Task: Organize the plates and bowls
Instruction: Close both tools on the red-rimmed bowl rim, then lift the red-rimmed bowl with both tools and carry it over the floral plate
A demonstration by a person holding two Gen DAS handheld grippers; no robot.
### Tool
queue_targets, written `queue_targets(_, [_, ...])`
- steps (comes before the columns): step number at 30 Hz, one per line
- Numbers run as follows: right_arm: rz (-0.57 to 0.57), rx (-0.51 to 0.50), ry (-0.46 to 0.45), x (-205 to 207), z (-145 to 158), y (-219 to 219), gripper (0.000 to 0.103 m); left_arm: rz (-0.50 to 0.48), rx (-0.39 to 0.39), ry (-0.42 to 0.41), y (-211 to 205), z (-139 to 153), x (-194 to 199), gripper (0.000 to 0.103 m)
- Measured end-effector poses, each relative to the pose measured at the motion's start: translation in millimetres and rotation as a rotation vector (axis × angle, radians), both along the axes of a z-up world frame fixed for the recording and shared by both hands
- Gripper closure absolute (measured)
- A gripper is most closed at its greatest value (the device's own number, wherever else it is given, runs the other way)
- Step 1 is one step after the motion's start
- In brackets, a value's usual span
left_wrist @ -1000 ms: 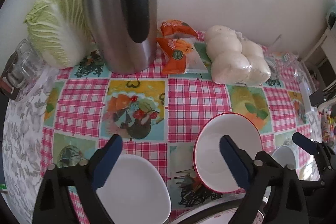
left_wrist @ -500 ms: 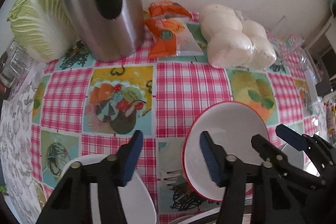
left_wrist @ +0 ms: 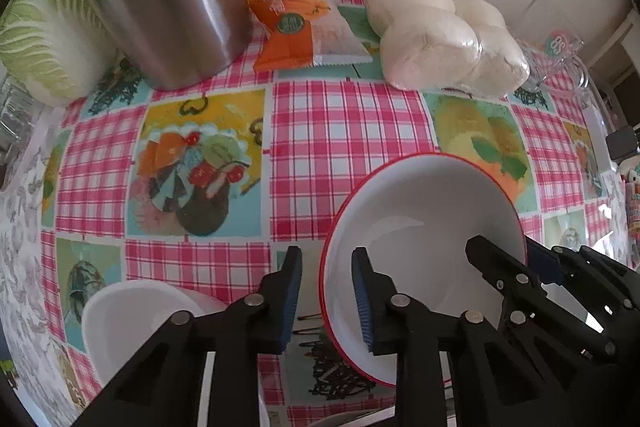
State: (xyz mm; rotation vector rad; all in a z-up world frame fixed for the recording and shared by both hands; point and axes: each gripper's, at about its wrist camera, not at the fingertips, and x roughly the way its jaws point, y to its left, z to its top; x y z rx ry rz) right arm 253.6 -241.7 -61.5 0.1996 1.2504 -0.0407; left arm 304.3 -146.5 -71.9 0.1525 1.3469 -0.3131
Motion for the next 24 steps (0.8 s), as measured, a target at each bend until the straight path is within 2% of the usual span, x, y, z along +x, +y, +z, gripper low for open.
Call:
queue_targets(3, [0.003,0.011,0.002,-1,-2,1,0.089,-0.002,0.0,0.009,-1,-2,0,0.093])
queue_targets(6, [0.009,0.006,-0.006,-2,-2,5,0.091,-0.001,0.004,0.002,-2,-1,-1,0.095])
queue_targets(12, [-0.006,0.02,-0.027,-4,2,3,0.093,0.033,-0.045,-0.018,7,7,-3,0.096])
queue_targets(24, [-0.004,0.019,-0.105,-27,61,3,0.093,0.033,-0.086,-0.125,16,74,-30,0.096])
